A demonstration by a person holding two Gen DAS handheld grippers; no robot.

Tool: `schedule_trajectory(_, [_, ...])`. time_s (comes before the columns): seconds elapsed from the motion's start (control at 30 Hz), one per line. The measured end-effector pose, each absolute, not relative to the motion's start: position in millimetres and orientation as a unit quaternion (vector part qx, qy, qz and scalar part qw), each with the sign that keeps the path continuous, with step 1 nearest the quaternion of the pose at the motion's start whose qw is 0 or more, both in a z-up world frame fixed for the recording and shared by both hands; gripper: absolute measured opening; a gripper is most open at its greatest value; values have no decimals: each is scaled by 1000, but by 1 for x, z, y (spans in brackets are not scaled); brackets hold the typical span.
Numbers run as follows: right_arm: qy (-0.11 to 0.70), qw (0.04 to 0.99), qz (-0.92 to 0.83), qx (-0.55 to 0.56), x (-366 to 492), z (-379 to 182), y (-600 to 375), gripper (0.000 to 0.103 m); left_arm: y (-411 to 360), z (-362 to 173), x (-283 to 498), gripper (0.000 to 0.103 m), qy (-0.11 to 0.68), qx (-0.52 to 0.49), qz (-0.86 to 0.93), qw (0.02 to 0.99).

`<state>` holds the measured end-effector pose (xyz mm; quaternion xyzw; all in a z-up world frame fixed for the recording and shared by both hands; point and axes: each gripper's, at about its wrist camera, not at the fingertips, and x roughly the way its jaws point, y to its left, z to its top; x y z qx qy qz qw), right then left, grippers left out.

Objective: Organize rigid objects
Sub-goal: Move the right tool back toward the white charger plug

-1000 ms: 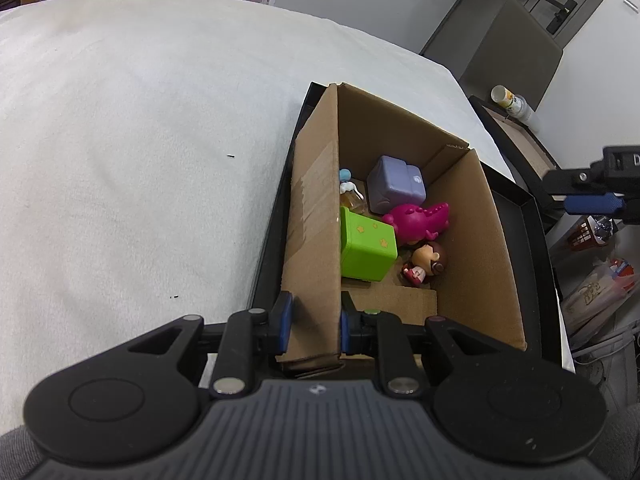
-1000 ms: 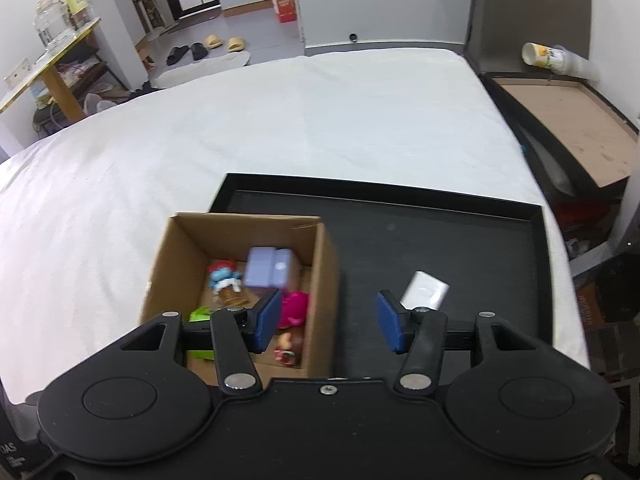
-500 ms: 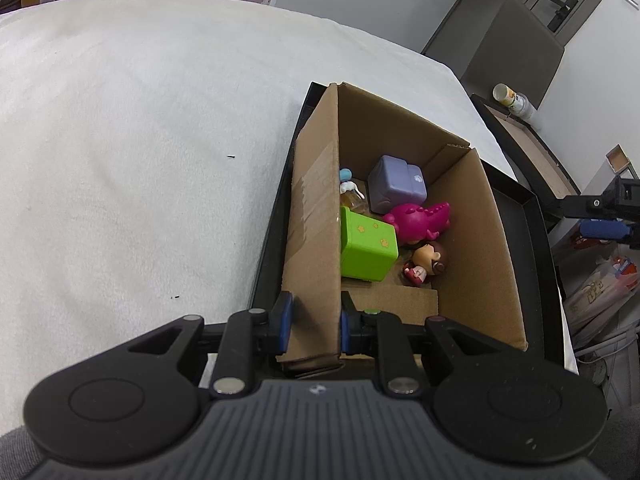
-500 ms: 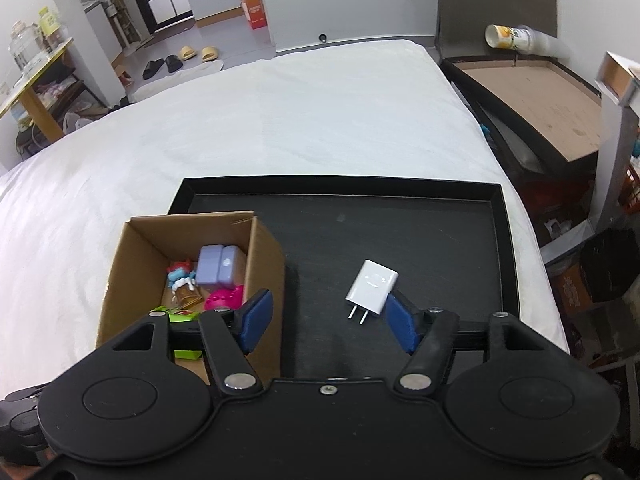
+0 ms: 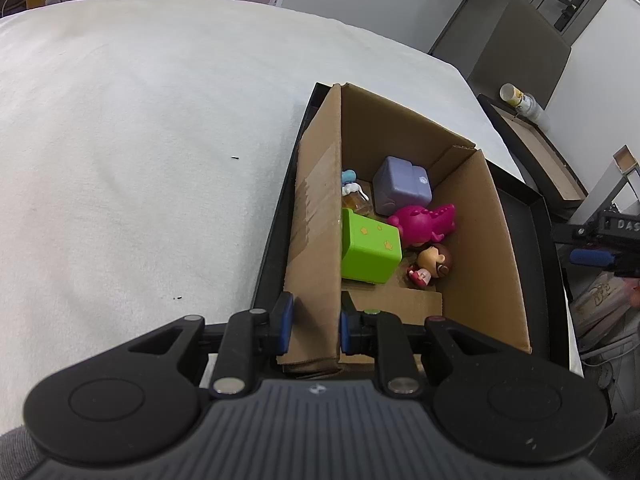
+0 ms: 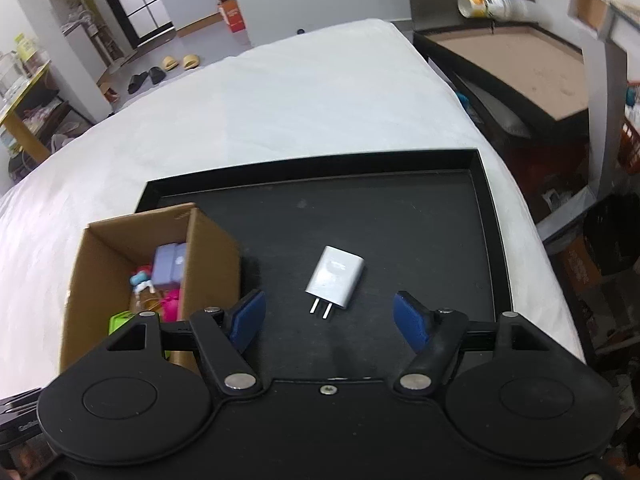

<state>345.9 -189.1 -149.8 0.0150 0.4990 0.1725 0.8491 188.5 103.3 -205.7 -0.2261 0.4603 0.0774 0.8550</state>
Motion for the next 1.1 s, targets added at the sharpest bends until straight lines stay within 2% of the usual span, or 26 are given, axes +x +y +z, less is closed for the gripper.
schedule_trajectory(0.33, [479,859,182,-8,351,-190,-189,70,98,-206,193,20,466,-214,91,854])
schedule_trajectory(0.8, [499,842,204,-27,370,-227,-170,70,98,-212,203,20,475,-216,109,846])
schedule_trajectory(1.0, [499,844,193,-37,371,-233,-170,64,95,-212,205,20,477,-212,114,845])
schedule_trajectory(1.1, [496,845,194,-42,370,-232,-171,56,95,-212,205,20,477,-211,114,845])
